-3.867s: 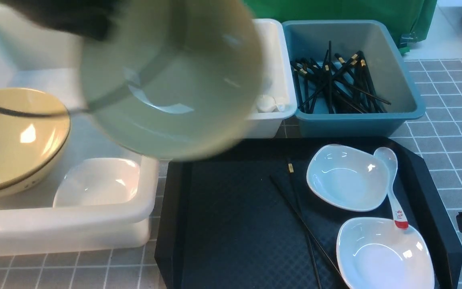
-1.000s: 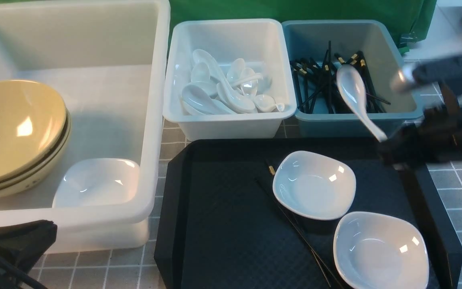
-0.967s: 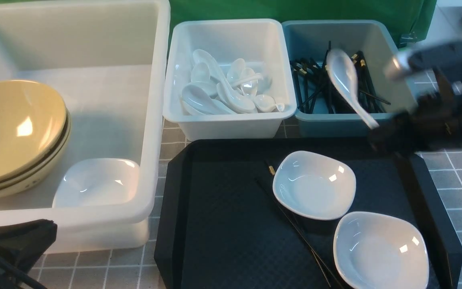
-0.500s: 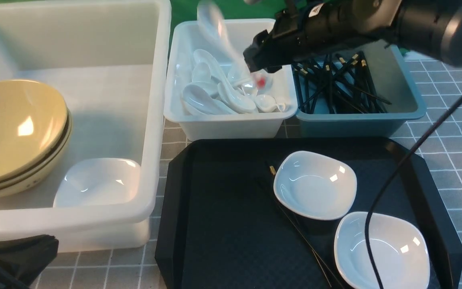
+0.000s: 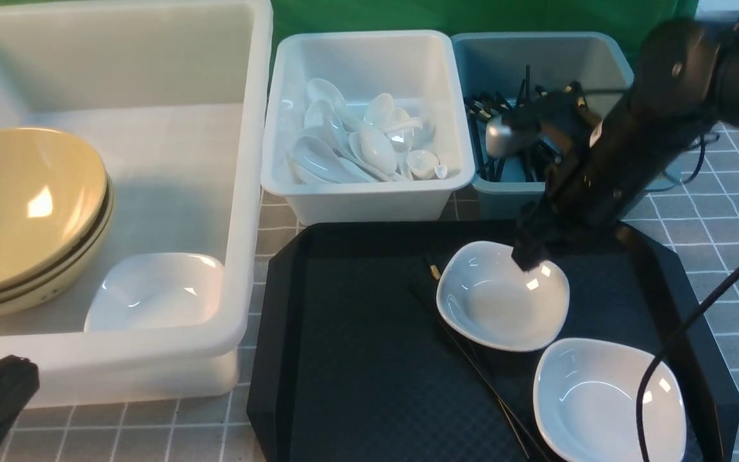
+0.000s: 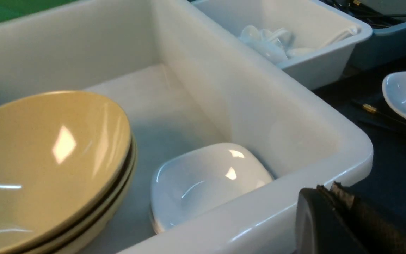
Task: On grey table put chopsticks spoon bowls plates into blue grey white boxes.
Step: 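Reach for and grasp the small white dish on the black tray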
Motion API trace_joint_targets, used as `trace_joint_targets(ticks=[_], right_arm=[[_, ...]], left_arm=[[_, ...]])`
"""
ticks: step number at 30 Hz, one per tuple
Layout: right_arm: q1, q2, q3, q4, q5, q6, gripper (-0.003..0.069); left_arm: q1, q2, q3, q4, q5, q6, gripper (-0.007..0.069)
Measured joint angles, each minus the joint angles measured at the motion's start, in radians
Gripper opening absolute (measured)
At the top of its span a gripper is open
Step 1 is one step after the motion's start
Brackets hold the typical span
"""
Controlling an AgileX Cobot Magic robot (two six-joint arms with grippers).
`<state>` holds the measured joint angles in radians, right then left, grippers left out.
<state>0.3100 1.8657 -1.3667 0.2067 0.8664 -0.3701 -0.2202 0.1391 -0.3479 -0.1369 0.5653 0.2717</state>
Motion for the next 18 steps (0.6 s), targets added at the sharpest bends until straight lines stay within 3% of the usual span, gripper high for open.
trace_joint_targets(ticks=[5, 10, 12, 18], right_arm=[[0.000, 0.089, 0.012, -0.013, -0.108, -0.020, 0.0447], [-0.001, 0.127, 0.011, -0.007, -0.106, -0.020, 0.0429], [-0.001, 0.128, 0.007, -0.005, -0.092, -0.019, 0.0386], [-0.002, 0.063, -0.015, 0.014, 0.031, -0.018, 0.0155]], left_arm=[[0.000, -0.008, 0.004, 0.016, -0.016, 0.000, -0.0011], [0.000, -0.008, 0.004, 0.016, -0.019, 0.000, -0.0011], [0.000, -0.009, 0.004, 0.018, -0.020, 0.000, -0.0011], [0.000, -0.035, 0.004, 0.022, -0.047, -0.002, -0.0011]])
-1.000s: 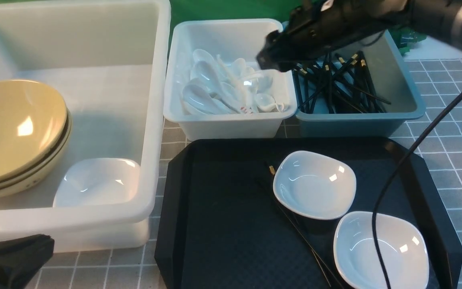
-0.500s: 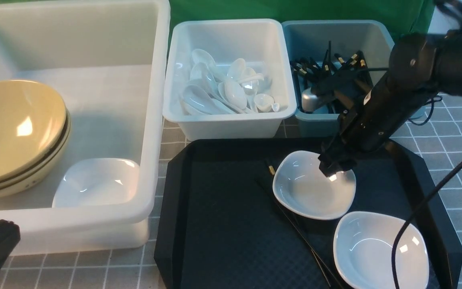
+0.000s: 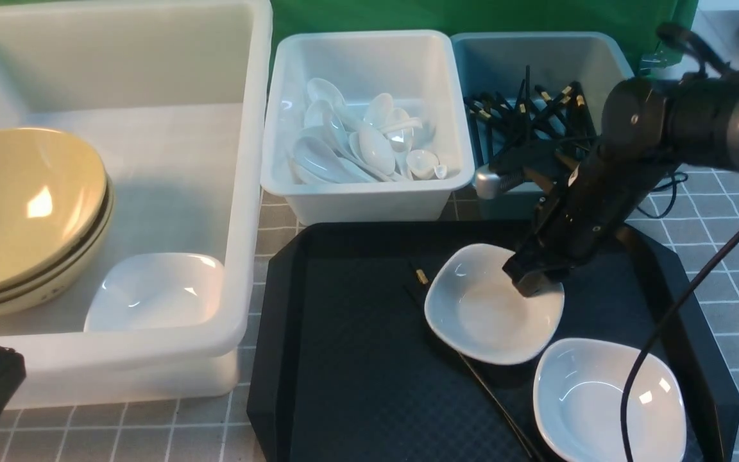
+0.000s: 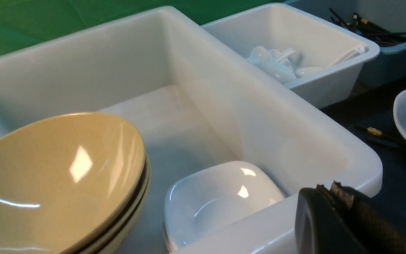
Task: On grey table put chopsticks spoon bowls plates into blue grey white boxes.
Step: 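Reach for and grasp the small white dish on the black tray, then place the white bowl into the white bin on top of the stacked bowls with the right gripper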
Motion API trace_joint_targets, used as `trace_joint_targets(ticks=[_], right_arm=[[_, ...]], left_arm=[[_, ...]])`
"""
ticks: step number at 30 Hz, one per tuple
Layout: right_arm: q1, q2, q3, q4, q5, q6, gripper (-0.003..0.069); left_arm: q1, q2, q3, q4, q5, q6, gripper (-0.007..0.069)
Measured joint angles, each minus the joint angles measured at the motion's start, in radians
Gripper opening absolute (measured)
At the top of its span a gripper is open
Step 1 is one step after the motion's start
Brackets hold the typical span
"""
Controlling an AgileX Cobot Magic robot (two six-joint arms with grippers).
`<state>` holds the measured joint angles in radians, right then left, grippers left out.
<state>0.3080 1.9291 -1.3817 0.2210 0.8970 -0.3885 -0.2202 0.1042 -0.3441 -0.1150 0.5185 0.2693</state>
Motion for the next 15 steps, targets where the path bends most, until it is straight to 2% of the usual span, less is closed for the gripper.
trace_joint_targets(ticks=[3, 6, 9, 11, 12, 15], right_arm=[[0.006, -0.085, -0.015, -0.008, 0.033, -0.001, 0.0069], [0.016, -0.175, -0.055, -0.018, 0.047, -0.002, 0.0062], [0.066, -0.268, -0.156, 0.039, 0.024, -0.033, 0.0062], [0.143, -0.282, -0.241, 0.140, -0.037, -0.109, 0.0062], [0.161, -0.280, -0.248, 0.148, -0.043, -0.123, 0.0062], [0.324, -0.202, -0.344, 0.237, -0.177, -0.190, 0.0062]], left_arm=[[0.000, -0.032, 0.000, 0.018, -0.031, -0.023, -0.0011], [0.000, -0.050, 0.001, 0.051, -0.039, -0.056, -0.0010], [0.000, -0.052, 0.004, 0.101, -0.046, -0.110, -0.0010], [0.000, -0.052, 0.005, 0.122, -0.051, -0.134, -0.0010], [0.000, -0.052, 0.007, 0.123, -0.051, -0.134, -0.0010], [0.000, -0.052, 0.009, 0.131, -0.051, -0.147, -0.0010]])
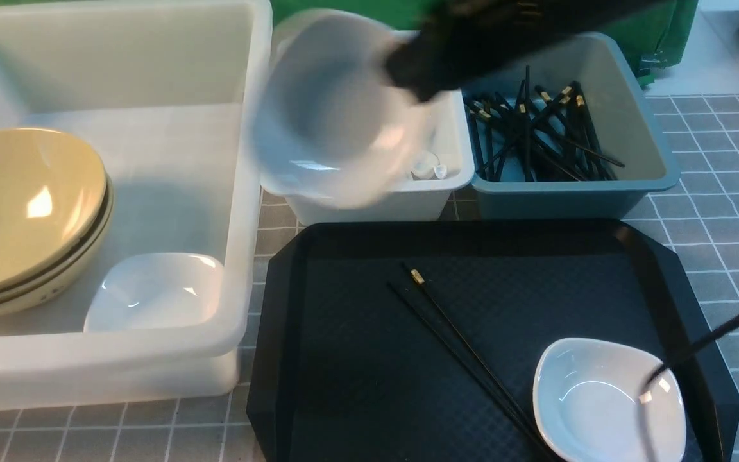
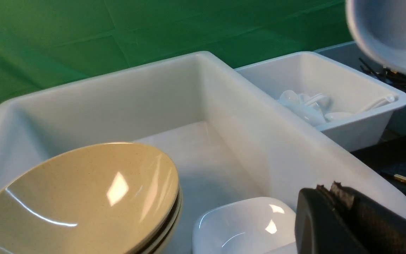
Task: On grey table put chopsticks spoon bowls plates into blue grey white boxes.
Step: 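Place the white bowl into the white bin on top of the stacked bowls with the right gripper, then reach for and grasp the small white dish on the black tray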
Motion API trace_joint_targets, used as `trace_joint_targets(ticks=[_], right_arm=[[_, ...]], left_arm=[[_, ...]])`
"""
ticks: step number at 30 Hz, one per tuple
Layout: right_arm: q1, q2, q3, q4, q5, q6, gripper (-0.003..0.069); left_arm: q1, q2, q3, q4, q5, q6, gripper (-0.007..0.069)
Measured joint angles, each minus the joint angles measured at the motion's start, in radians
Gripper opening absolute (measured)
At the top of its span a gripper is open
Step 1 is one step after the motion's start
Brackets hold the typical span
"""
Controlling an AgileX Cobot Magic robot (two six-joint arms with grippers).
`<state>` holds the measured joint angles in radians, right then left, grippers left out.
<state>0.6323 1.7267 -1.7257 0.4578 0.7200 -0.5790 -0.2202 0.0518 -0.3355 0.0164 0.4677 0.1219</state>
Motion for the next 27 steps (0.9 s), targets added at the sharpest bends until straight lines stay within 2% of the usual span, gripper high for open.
trace_joint_targets(ticks=[1, 5, 10, 12, 13, 14, 16, 17, 20, 21, 24, 25, 26, 27], right_arm=[[0.056, 0.040, -0.024, 0.010, -0.047, -0.014, 0.0062], [0.175, 0.242, -0.132, 0.016, -0.161, -0.076, 0.0062], [0.205, 0.392, -0.221, -0.050, -0.129, -0.092, 0.0083], [0.206, 0.458, -0.264, -0.091, -0.099, -0.071, 0.0146], [0.206, 0.461, -0.266, -0.092, -0.098, -0.065, 0.0153], [0.206, 0.474, -0.276, -0.105, -0.099, -0.040, 0.0222], [0.206, 0.474, -0.284, -0.112, -0.088, 0.006, 0.0302], [0.203, 0.460, -0.286, -0.118, -0.058, 0.040, 0.0361], [0.190, 0.423, -0.292, -0.138, 0.029, 0.091, 0.0426], [0.172, 0.384, -0.299, -0.175, 0.108, 0.135, 0.0451], [0.106, 0.281, -0.307, -0.298, 0.295, 0.232, 0.0462], [0.101, 0.274, -0.307, -0.307, 0.309, 0.237, 0.0461], [0.043, 0.218, -0.290, -0.391, 0.423, 0.281, 0.0451], [0.016, 0.193, -0.266, -0.423, 0.453, 0.307, 0.0442]], left_arm=[[0.000, 0.000, 0.000, 0.000, 0.000, -0.001, -0.0010], [0.000, 0.000, 0.000, 0.003, 0.000, -0.003, -0.0008], [0.000, 0.000, 0.000, 0.003, 0.000, -0.003, -0.0008], [0.000, 0.000, 0.000, 0.003, 0.000, -0.004, -0.0008], [0.000, 0.000, 0.000, 0.003, 0.000, -0.004, -0.0008], [0.000, 0.000, 0.000, 0.003, 0.000, -0.004, -0.0008], [0.000, 0.000, 0.000, 0.003, 0.000, -0.004, -0.0008], [0.000, 0.000, 0.000, 0.003, 0.001, -0.004, -0.0008], [0.000, 0.000, 0.000, 0.003, 0.005, -0.004, -0.0008], [0.000, 0.000, 0.000, 0.003, 0.008, -0.004, -0.0008], [0.000, 0.000, 0.000, 0.000, 0.011, -0.004, -0.0008], [0.000, 0.000, 0.000, -0.001, 0.011, -0.004, -0.0008], [0.000, 0.000, 0.000, -0.004, 0.012, -0.004, -0.0008], [0.000, 0.000, 0.000, -0.004, 0.013, -0.004, -0.0008]])
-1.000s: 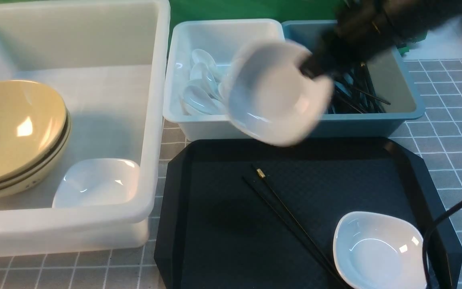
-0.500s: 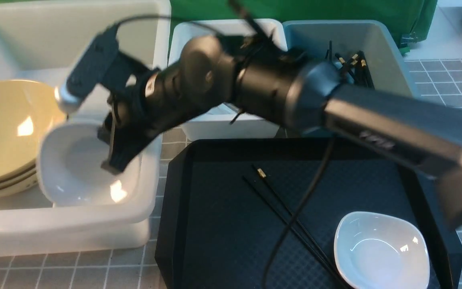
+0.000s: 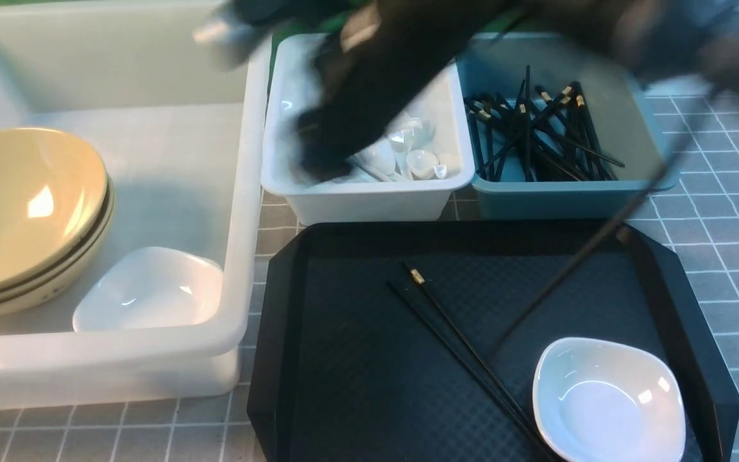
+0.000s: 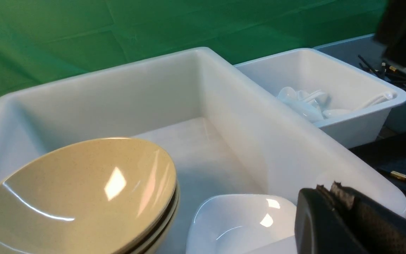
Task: On grey table put chopsticks spoon bowls plates into blue grey white boxes.
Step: 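Reach for and grasp the small white dish on the black tray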
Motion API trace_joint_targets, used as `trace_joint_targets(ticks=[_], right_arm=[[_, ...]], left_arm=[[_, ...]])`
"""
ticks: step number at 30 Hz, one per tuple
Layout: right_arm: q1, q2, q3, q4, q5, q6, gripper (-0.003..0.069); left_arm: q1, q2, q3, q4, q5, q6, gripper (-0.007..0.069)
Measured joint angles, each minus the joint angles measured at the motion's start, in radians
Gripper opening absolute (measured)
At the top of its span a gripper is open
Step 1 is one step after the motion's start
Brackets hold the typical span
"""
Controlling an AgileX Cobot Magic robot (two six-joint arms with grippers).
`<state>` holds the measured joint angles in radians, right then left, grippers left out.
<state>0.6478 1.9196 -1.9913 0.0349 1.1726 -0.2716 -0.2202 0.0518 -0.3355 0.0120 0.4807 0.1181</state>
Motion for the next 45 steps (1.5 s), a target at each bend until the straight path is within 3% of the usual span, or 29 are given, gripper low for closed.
trace_joint_targets(ticks=[2, 8, 14, 15, 19, 23, 25, 27, 28, 29, 32, 45], right_arm=[[-0.045, -0.045, 0.074, -0.035, 0.028, 0.035, 0.0421], [-0.241, -0.267, 0.651, -0.077, -0.038, 0.091, 0.0354], [-0.328, -0.305, 0.946, -0.077, -0.235, 0.066, 0.0402], [-0.331, -0.283, 0.998, -0.076, -0.318, 0.065, 0.0443], [-0.331, -0.217, 1.012, -0.068, -0.382, 0.057, 0.0484], [-0.332, -0.177, 1.009, -0.065, -0.394, 0.055, 0.0471], [-0.337, -0.165, 1.001, -0.057, -0.383, 0.058, 0.0358], [-0.337, -0.165, 1.001, -0.057, -0.376, 0.056, 0.0311], [-0.337, -0.168, 0.995, -0.060, -0.339, 0.050, 0.0187], [-0.337, -0.173, 0.991, -0.060, -0.321, 0.049, 0.0134], [-0.337, -0.219, 0.960, -0.058, -0.266, 0.043, 0.0037], [-0.337, -0.363, 0.865, -0.045, -0.233, 0.059, 0.0037]], left_arm=[[0.000, 0.000, 0.000, -0.001, 0.003, 0.000, -0.0008], [0.000, 0.000, 0.001, -0.001, 0.001, -0.013, -0.0008], [0.000, 0.000, 0.001, -0.001, -0.007, -0.019, -0.0008], [0.000, 0.000, 0.004, -0.001, -0.013, -0.019, -0.0008], [0.000, 0.000, 0.036, -0.001, -0.057, -0.021, -0.0008], [0.000, 0.000, 0.061, 0.001, -0.088, -0.021, -0.0008], [0.000, 0.000, 0.063, 0.005, -0.104, -0.021, -0.0008], [0.000, 0.000, 0.063, 0.006, -0.108, -0.021, -0.0008], [0.000, 0.000, 0.063, 0.008, -0.110, -0.021, -0.0008], [0.000, 0.000, 0.063, 0.009, -0.112, -0.021, -0.0008], [0.000, 0.000, 0.063, 0.013, -0.112, -0.021, -0.0008], [0.000, 0.000, 0.063, 0.019, -0.113, -0.021, -0.0008]])
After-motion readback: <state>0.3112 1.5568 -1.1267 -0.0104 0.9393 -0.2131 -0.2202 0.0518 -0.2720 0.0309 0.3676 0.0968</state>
